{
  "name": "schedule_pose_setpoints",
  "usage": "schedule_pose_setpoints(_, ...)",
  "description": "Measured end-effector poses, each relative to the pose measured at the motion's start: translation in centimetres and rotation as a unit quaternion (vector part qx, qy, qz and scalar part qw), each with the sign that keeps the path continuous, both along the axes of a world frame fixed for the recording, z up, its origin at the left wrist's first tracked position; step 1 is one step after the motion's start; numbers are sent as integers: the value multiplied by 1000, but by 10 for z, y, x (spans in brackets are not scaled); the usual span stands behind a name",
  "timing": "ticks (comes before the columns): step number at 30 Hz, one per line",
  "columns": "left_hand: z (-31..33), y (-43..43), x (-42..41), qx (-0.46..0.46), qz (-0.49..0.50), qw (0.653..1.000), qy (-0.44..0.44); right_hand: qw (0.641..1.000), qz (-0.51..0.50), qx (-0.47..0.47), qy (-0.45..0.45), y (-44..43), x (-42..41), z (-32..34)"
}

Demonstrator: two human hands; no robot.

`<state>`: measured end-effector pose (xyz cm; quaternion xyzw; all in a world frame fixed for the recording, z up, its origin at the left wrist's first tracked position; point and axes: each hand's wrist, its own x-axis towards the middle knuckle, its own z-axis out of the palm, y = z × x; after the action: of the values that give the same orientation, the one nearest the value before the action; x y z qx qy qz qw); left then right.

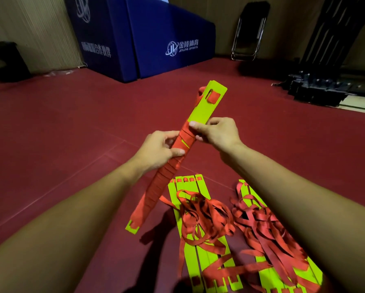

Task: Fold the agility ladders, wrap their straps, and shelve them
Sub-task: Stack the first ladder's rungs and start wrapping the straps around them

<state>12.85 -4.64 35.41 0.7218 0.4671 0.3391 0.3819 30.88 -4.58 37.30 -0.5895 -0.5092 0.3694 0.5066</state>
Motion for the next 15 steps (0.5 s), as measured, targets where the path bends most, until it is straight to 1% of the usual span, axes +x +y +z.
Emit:
schedule_pose_setpoints(3, -3, 3, 1, 49, 26, 998, 40, 1000, -10, -15, 6, 3, -2, -4)
schedule_pose_setpoints(5, -2, 2, 2, 83, 55, 993, 68, 999, 0, -30, 20, -1, -3, -3)
schedule_pose_setpoints(6, -1, 2, 1, 95, 64, 991, 76, 998, 12, -41, 37, -4, -4, -1)
schedule_pose_setpoints(8, -1, 1, -2, 101, 75, 989, 79, 990, 58, -77, 100, -10, -6, 5)
schedule_pose_setpoints(10, -4, 3, -6, 99, 88, 988, 81, 972, 98, -122, 176, -16, -6, 12)
schedule_pose_setpoints(13, -6, 6, -14, 82, 106, 988, 80, 932, 120, -187, 287, -20, 0, 14)
schedule_pose_setpoints(15, -7, 7, -19, 62, 87, 991, 77, 911, 145, -230, 309, -24, 7, 13)
